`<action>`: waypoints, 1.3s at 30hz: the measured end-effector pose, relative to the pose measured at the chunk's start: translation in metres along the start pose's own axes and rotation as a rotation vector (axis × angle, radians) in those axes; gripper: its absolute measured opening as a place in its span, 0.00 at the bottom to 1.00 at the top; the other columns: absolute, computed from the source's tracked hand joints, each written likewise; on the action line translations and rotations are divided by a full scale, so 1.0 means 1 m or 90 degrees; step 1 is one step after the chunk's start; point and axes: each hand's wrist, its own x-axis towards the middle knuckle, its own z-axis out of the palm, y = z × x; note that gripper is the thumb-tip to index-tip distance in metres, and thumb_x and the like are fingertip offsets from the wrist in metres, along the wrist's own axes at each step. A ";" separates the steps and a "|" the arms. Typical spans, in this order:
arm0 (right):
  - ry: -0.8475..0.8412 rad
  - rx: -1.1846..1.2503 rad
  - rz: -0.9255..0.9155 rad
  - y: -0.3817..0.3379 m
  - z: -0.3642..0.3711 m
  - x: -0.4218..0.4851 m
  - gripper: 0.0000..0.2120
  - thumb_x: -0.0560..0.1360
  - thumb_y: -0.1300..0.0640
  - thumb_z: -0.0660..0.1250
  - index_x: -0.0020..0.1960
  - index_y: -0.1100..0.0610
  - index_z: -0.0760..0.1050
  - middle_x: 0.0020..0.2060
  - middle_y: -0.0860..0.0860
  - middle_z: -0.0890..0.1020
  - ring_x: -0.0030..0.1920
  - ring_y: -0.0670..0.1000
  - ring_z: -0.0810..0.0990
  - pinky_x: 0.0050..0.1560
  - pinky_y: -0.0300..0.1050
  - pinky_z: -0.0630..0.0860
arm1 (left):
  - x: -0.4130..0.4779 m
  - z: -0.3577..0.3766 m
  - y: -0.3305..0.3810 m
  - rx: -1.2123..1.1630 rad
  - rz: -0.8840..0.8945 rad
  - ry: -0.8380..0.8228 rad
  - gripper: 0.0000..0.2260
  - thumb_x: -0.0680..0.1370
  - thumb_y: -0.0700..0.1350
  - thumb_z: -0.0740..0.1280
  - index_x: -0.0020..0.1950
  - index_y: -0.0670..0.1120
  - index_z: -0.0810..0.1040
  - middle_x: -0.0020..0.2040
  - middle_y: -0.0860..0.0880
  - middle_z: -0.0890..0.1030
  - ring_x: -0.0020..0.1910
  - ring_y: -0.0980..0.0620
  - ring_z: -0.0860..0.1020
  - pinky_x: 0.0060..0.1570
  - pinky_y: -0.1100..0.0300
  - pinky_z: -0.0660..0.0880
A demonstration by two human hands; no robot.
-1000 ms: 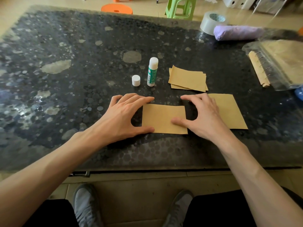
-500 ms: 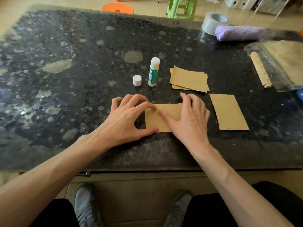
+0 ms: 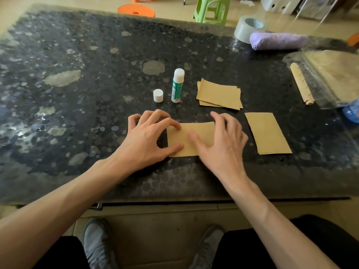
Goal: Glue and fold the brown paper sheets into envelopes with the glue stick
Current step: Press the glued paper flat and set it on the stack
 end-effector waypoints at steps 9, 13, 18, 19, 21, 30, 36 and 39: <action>-0.022 -0.014 0.042 0.024 -0.012 -0.001 0.34 0.78 0.33 0.65 0.77 0.51 0.67 0.73 0.52 0.69 0.75 0.54 0.64 0.71 0.56 0.62 | 0.003 -0.009 -0.005 0.014 -0.029 -0.037 0.36 0.67 0.79 0.63 0.69 0.61 0.73 0.64 0.59 0.68 0.70 0.56 0.64 0.68 0.55 0.52; -0.035 0.003 0.027 0.024 -0.013 -0.002 0.30 0.78 0.34 0.66 0.74 0.49 0.71 0.72 0.50 0.69 0.75 0.54 0.64 0.71 0.55 0.60 | 0.006 -0.011 -0.001 0.042 -0.053 -0.046 0.41 0.63 0.82 0.61 0.67 0.58 0.72 0.63 0.58 0.68 0.68 0.55 0.63 0.66 0.57 0.52; -0.063 0.055 0.029 0.018 -0.016 -0.002 0.28 0.78 0.34 0.67 0.73 0.46 0.73 0.72 0.49 0.69 0.75 0.51 0.62 0.73 0.54 0.58 | 0.012 -0.009 0.002 0.007 -0.084 -0.080 0.42 0.58 0.82 0.61 0.64 0.59 0.71 0.61 0.60 0.64 0.66 0.56 0.61 0.61 0.58 0.53; -0.066 0.056 0.037 0.018 -0.017 -0.001 0.28 0.78 0.34 0.68 0.73 0.47 0.73 0.72 0.49 0.68 0.76 0.51 0.62 0.73 0.54 0.58 | 0.012 -0.009 0.002 0.001 -0.083 -0.083 0.42 0.58 0.81 0.61 0.64 0.59 0.71 0.61 0.60 0.64 0.66 0.56 0.61 0.61 0.58 0.53; -0.065 0.062 0.060 0.017 -0.019 0.001 0.29 0.77 0.35 0.69 0.73 0.48 0.73 0.72 0.49 0.69 0.76 0.52 0.63 0.74 0.54 0.58 | 0.012 -0.009 0.002 -0.010 -0.078 -0.082 0.41 0.58 0.80 0.62 0.65 0.59 0.70 0.61 0.60 0.66 0.65 0.56 0.62 0.60 0.58 0.54; -0.093 0.182 0.094 0.011 -0.023 0.006 0.19 0.76 0.42 0.73 0.65 0.44 0.78 0.70 0.45 0.71 0.75 0.49 0.64 0.73 0.54 0.60 | 0.009 -0.015 0.001 -0.009 -0.071 -0.093 0.42 0.60 0.80 0.64 0.69 0.61 0.68 0.63 0.59 0.68 0.66 0.55 0.63 0.61 0.56 0.55; -0.108 0.137 0.030 0.007 -0.020 0.006 0.31 0.75 0.37 0.73 0.74 0.45 0.71 0.73 0.45 0.70 0.78 0.49 0.60 0.75 0.57 0.59 | 0.010 -0.031 -0.006 0.027 -0.079 -0.157 0.40 0.63 0.74 0.72 0.71 0.61 0.69 0.62 0.61 0.64 0.68 0.55 0.61 0.63 0.56 0.55; -0.174 0.069 -0.011 0.002 -0.019 0.008 0.33 0.71 0.30 0.72 0.71 0.41 0.72 0.75 0.44 0.65 0.79 0.49 0.55 0.75 0.55 0.55 | 0.008 -0.032 -0.007 0.034 -0.078 -0.170 0.38 0.63 0.74 0.73 0.69 0.61 0.71 0.62 0.60 0.65 0.66 0.55 0.63 0.62 0.56 0.56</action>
